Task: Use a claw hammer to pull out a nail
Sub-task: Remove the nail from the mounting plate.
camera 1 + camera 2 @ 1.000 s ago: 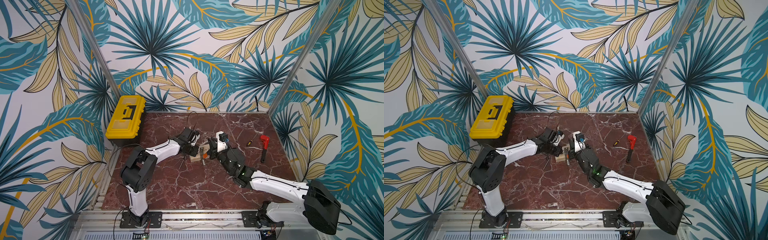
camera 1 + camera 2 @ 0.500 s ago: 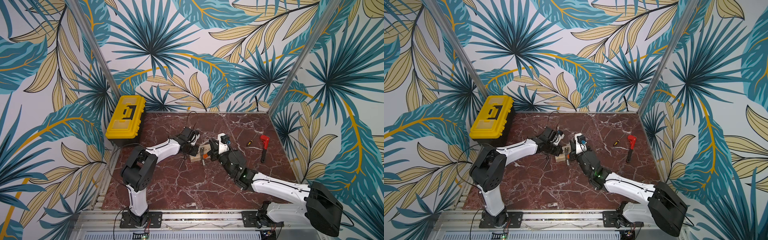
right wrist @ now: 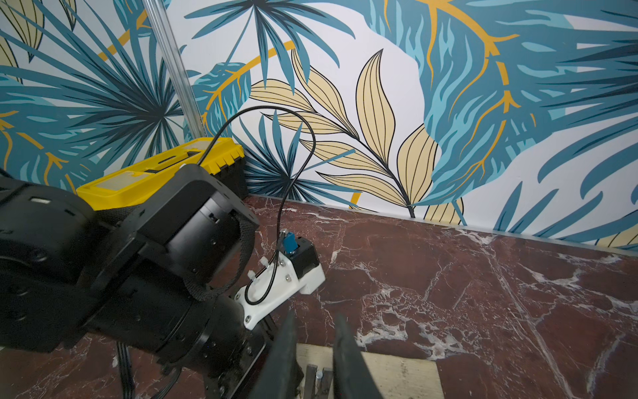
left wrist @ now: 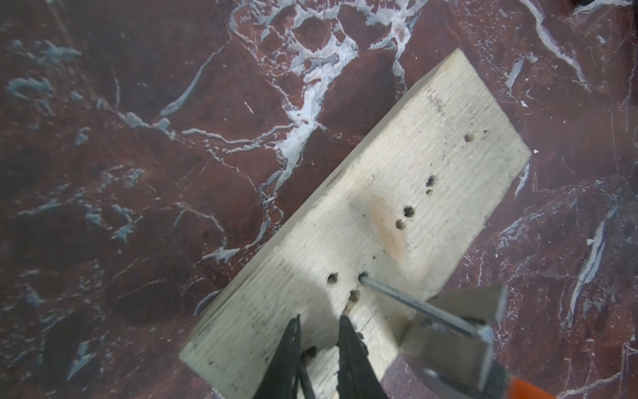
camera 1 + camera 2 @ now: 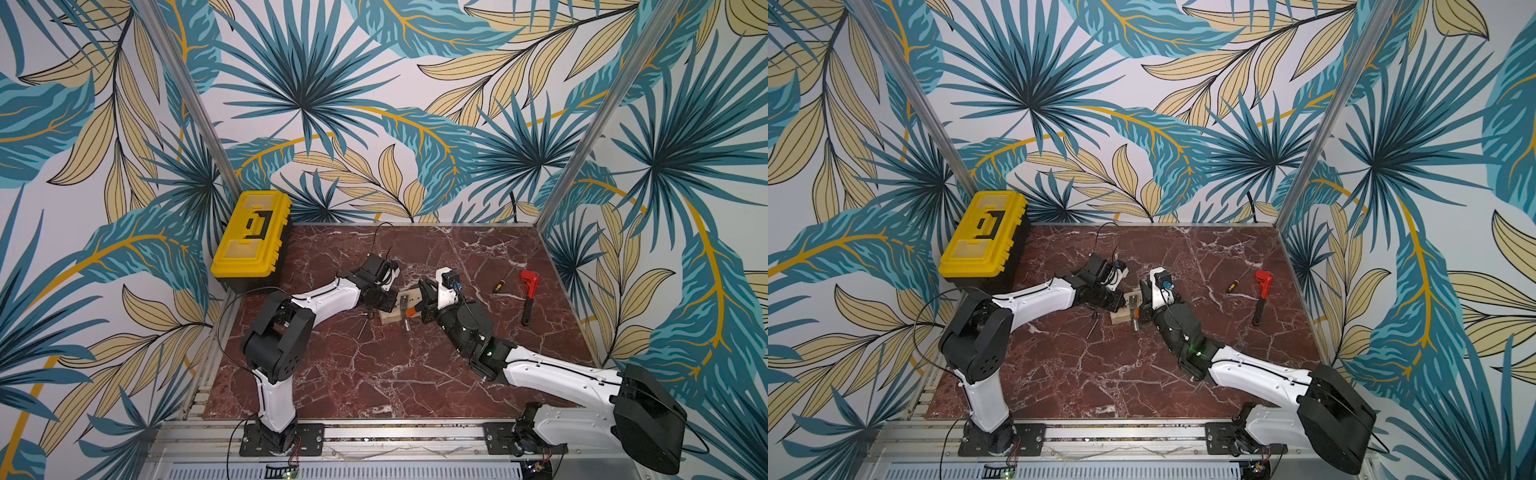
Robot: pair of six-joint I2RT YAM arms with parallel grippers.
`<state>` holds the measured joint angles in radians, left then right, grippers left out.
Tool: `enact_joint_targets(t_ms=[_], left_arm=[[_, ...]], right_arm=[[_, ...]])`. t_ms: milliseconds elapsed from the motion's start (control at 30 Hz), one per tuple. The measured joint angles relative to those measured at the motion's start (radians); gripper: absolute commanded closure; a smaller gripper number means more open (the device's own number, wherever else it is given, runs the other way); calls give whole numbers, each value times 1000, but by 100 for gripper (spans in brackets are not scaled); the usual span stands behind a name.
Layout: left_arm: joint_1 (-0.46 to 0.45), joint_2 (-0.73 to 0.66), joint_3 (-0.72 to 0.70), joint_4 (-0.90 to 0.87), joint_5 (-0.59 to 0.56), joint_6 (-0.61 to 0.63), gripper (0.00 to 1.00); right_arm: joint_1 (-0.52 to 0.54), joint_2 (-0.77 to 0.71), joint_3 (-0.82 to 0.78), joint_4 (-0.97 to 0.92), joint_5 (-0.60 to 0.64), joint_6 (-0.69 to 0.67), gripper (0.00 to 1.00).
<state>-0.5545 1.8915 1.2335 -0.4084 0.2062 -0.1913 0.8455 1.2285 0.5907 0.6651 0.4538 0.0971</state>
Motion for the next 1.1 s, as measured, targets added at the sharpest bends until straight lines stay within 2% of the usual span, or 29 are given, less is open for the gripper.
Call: enact_joint_targets(t_ms=[1100], left_arm=[[6, 3, 2, -2, 16, 0, 78]], right_arm=[[12, -48, -51, -1, 21, 28, 100]])
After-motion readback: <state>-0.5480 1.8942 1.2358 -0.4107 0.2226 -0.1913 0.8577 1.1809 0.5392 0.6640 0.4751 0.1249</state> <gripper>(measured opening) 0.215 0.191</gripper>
